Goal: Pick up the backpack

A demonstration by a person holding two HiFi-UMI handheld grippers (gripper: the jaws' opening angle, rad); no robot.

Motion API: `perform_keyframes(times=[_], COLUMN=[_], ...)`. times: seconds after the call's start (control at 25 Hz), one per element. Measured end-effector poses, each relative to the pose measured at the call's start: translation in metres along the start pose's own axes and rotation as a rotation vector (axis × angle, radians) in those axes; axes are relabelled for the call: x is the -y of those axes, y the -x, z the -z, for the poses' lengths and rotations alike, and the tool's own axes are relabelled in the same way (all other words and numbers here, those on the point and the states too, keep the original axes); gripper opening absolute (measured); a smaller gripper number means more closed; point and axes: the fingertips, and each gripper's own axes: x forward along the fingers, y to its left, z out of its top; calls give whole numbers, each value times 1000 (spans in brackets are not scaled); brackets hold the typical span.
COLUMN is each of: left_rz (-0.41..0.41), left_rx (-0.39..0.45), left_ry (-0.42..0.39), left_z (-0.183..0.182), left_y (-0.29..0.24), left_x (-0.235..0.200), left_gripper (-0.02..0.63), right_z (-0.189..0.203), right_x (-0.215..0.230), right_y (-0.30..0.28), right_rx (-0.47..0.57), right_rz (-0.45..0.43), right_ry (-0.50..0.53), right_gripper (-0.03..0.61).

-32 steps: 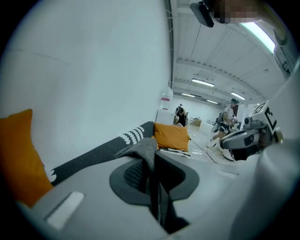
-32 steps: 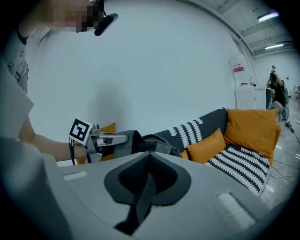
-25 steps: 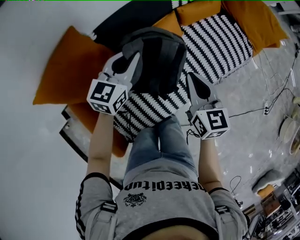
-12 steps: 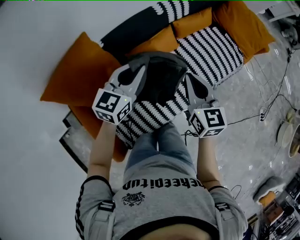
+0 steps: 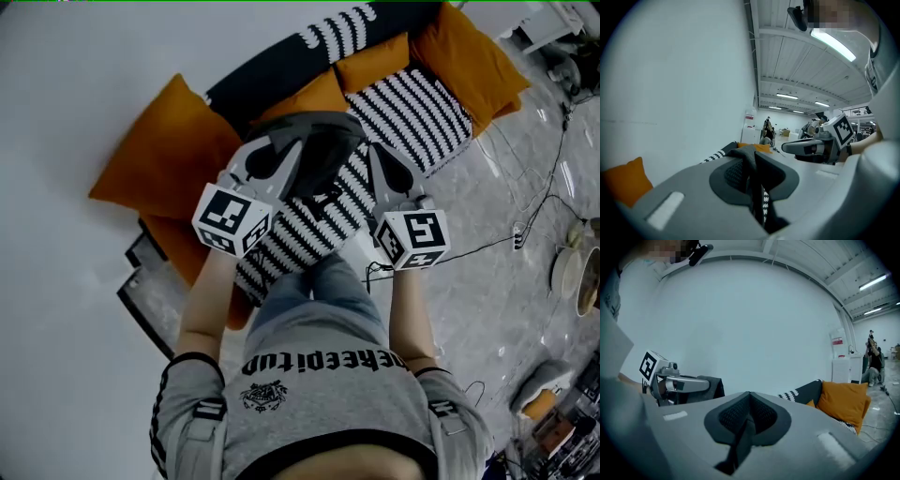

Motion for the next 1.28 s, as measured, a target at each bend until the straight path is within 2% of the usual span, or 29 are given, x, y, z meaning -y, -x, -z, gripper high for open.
perform_keyframes(times=[0.76,1.28], left_rz=[-181,-260], left_rx=[238,328], left_ry=[-99,-128], left_z=[-108,-137], left_y=[66,116], left_x=[-8,2], left_gripper=[48,48], right_z=[-73,-90], right_x=[-7,-33], right_y=[47,70], right_rx=[129,187], right_rz=[41,48], right_ry=[127,158], right_gripper=[3,3])
